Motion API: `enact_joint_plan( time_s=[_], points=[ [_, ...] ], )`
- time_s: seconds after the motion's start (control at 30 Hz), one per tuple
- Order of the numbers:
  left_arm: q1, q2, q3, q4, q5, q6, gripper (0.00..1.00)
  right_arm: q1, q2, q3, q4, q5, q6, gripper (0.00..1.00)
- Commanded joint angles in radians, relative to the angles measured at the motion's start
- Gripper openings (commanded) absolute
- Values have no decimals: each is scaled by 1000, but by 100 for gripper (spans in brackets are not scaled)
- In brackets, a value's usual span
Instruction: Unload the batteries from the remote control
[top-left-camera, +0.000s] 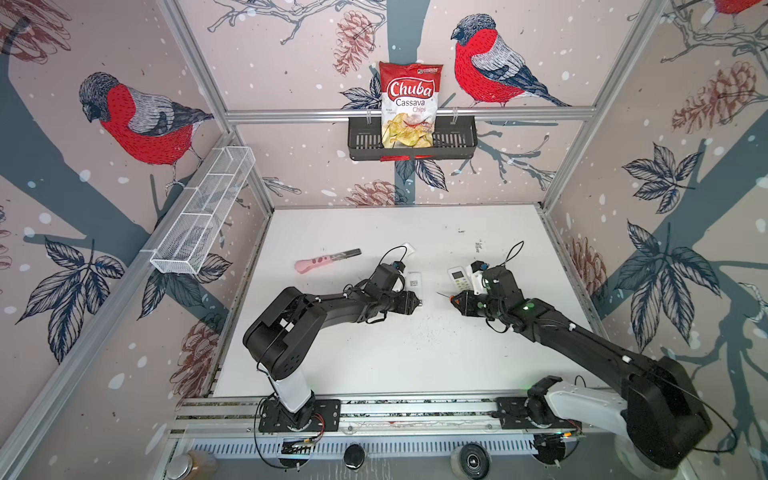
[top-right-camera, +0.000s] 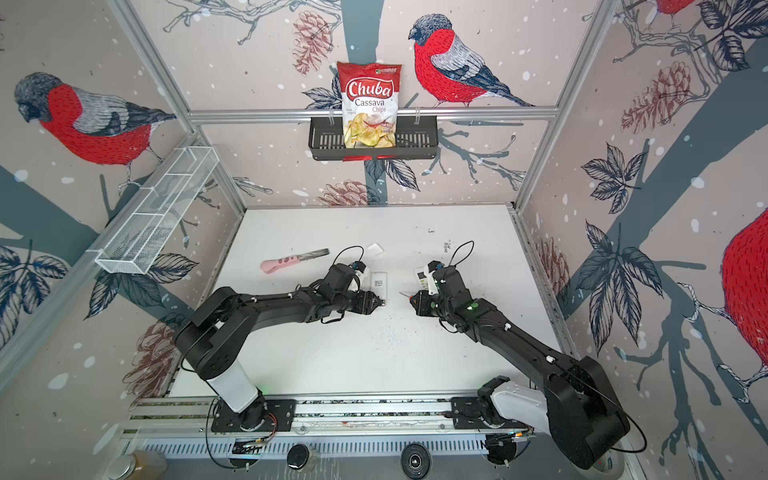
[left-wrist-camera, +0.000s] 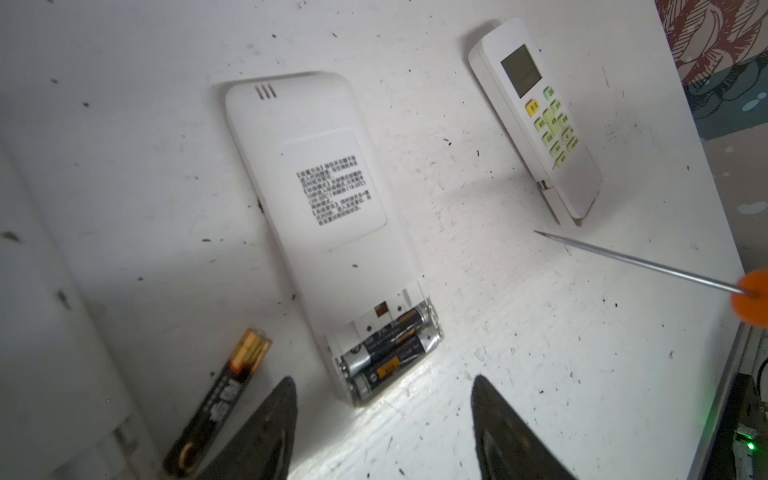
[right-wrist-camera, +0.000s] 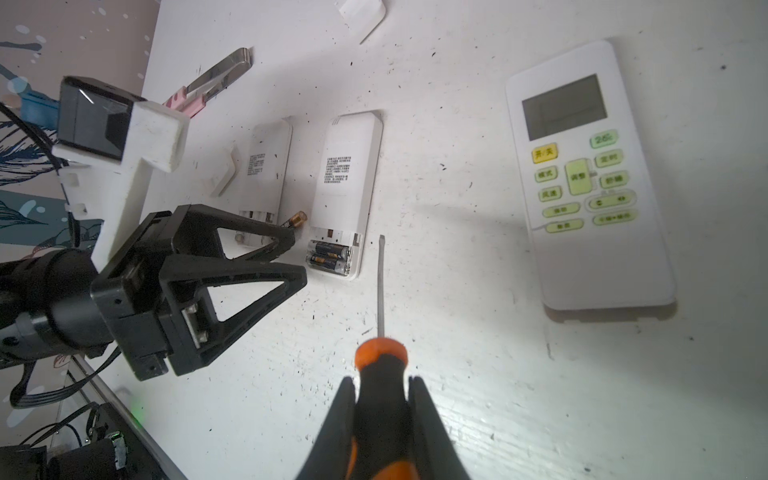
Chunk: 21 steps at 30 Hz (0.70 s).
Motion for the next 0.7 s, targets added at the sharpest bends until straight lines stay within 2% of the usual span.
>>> enact_joint_plan(
  time_s=[0.0,0.37,0.67],
  points=[
    [-2,17,-2,69,14,-20,66,-1,-1,4,13,-10,-8,4],
    [-7,105,19,204,120,-86,66,-8,-30,-2,-13,7,-16,4],
    [-10,62,35,139,72,-59,66,-30,-14,-6,-15,0,-31,4]
  ],
)
